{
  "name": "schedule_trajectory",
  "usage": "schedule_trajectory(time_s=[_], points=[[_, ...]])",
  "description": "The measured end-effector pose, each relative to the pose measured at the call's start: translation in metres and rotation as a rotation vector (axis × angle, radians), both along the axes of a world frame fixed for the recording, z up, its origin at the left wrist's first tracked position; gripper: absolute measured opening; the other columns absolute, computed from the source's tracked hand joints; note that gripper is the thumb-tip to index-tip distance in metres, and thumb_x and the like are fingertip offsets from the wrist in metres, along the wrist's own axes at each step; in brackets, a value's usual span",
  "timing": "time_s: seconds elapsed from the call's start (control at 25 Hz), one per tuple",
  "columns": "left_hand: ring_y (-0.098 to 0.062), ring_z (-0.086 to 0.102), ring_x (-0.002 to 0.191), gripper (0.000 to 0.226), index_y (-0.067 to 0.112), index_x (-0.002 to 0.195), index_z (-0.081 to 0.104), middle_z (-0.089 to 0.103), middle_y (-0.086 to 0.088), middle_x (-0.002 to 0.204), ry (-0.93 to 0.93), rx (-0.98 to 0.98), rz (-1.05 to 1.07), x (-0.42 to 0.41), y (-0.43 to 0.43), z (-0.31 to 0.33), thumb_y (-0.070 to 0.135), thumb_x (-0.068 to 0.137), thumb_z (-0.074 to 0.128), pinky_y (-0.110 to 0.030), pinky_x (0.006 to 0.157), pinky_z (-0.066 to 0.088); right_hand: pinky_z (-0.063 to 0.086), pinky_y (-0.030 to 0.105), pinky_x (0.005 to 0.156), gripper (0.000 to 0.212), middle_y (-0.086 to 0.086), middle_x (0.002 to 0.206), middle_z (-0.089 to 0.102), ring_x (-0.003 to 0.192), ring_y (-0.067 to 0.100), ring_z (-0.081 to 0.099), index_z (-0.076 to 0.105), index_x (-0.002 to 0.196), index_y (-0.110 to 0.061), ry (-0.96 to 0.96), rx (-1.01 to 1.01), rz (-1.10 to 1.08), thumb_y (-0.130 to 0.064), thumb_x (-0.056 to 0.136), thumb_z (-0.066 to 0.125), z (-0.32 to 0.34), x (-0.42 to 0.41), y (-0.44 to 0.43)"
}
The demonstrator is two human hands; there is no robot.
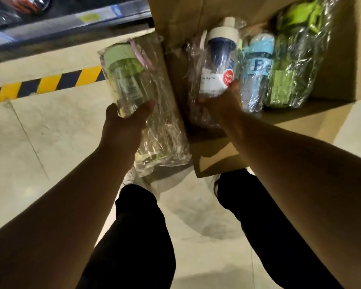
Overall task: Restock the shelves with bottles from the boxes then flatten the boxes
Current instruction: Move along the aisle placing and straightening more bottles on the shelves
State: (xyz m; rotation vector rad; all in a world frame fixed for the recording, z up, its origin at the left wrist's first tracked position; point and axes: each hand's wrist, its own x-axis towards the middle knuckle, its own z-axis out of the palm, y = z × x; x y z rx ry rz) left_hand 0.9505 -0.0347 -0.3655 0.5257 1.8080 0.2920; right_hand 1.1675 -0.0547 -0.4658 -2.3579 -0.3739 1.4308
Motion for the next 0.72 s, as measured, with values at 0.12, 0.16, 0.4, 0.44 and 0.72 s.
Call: schedule_trajectory(time_s=[0.12, 0.16, 0.4, 0.44, 0.72], points=[[-0.014, 0.062, 0.076, 0.088, 0.024, 0.129, 0.049, 0.066, 0.001, 0.098, -0.023, -0.011, -0.006, 0.01, -0.002, 0.019, 0.062, 0.057, 0.083, -0.026, 0.061, 0.042, 0.056, 0.041, 0.089, 0.103, -0.002, 0.118, 0.055, 0.111, 0.022, 0.057, 0.025, 0.142, -0.022, 0.103, 0.055, -0.046, -0.026, 0.063, 0.091, 0.044, 0.007, -0.016], [-0.016, 0.063, 0.077, 0.083, 0.025, 0.126, 0.049, 0.065, -0.002, 0.099, -0.04, -0.007, -0.017, 0.016, -0.001, 0.032, 0.06, 0.06, 0.083, -0.028, 0.062, 0.045, 0.054, 0.045, 0.093, 0.103, -0.001, 0.12, 0.057, 0.112, 0.024, 0.058, 0.027, 0.14, -0.024, 0.145, 0.071, -0.06, -0.026, 0.06, 0.092, 0.066, 0.008, -0.019], [-0.014, 0.069, 0.102, 0.065, 0.023, 0.13, 0.049, 0.068, 0.005, 0.112, -0.182, 0.14, -0.146, 0.021, 0.019, 0.187, 0.032, 0.077, 0.085, -0.03, 0.081, 0.058, 0.051, 0.047, 0.1, 0.095, 0.001, 0.124, 0.062, 0.114, 0.021, 0.063, 0.033, 0.14, -0.019, 0.231, 0.256, -0.09, -0.015, 0.065, 0.09, 0.272, -0.01, -0.041], [-0.004, 0.069, 0.092, 0.058, 0.019, 0.132, 0.049, 0.067, 0.009, 0.107, -0.229, 0.18, -0.159, 0.016, 0.023, 0.225, 0.02, 0.083, 0.081, -0.02, 0.073, 0.056, 0.053, 0.042, 0.098, 0.095, -0.001, 0.125, 0.063, 0.111, 0.017, 0.064, 0.033, 0.141, -0.019, 0.212, 0.288, -0.085, -0.017, 0.065, 0.09, 0.315, -0.015, -0.04], [0.002, 0.07, 0.092, 0.06, 0.013, 0.138, 0.048, 0.07, 0.002, 0.114, -0.385, 0.515, -0.262, -0.029, 0.043, 0.491, 0.007, 0.085, 0.075, -0.012, 0.073, 0.053, 0.054, 0.018, 0.081, 0.087, 0.002, 0.125, 0.063, 0.105, 0.002, 0.065, 0.03, 0.144, -0.017, 0.096, 0.64, 0.013, -0.002, 0.076, 0.082, 0.58, -0.073, -0.022]])
